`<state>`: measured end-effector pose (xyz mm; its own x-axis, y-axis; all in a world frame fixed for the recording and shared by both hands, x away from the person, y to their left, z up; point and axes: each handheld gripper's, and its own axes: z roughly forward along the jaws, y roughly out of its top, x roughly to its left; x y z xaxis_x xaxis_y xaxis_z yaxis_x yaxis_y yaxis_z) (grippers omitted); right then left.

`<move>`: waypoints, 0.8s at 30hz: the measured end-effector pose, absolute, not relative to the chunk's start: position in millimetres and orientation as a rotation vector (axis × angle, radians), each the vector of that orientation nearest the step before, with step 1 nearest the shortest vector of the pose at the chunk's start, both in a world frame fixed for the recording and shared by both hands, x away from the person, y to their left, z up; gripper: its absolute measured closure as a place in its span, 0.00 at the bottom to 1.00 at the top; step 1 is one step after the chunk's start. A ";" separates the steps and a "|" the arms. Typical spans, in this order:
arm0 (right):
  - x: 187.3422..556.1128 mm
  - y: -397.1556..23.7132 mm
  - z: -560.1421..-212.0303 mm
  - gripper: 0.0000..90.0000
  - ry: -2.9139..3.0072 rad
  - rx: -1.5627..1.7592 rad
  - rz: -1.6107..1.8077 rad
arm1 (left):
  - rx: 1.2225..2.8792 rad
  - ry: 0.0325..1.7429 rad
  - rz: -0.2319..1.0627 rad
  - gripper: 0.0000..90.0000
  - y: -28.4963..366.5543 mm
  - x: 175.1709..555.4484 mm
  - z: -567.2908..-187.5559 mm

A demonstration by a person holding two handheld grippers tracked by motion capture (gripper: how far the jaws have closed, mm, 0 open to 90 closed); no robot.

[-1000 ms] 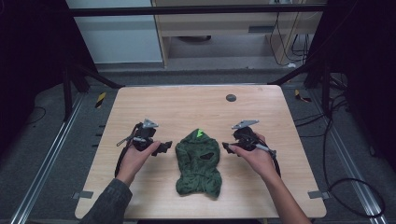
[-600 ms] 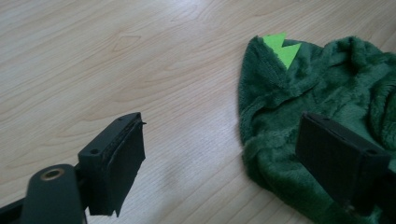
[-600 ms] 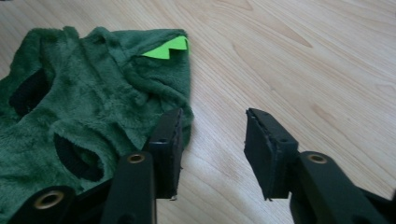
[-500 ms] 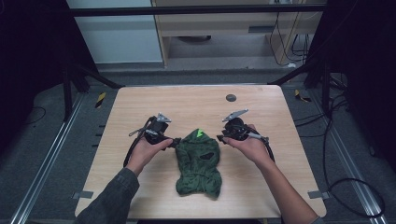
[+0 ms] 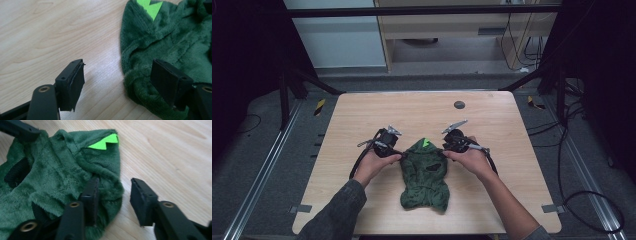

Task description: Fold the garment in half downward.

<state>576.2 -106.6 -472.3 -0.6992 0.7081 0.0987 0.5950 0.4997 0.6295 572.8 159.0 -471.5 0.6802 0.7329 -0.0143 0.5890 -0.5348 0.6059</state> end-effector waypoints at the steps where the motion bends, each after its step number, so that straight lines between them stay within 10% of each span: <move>1: 575.9 -104.1 -474.6 0.62 2.577 1.118 0.981 | 2.311 1.010 0.317 0.30 159.2 572.3 -472.9; 11: 576.2 -98.8 -485.3 0.58 2.615 1.124 0.929 | 2.316 1.018 0.259 0.39 159.6 572.2 -484.5; 24: 574.2 -94.9 -484.1 0.94 2.688 1.069 0.947 | 2.326 0.964 0.144 0.87 155.7 569.2 -480.8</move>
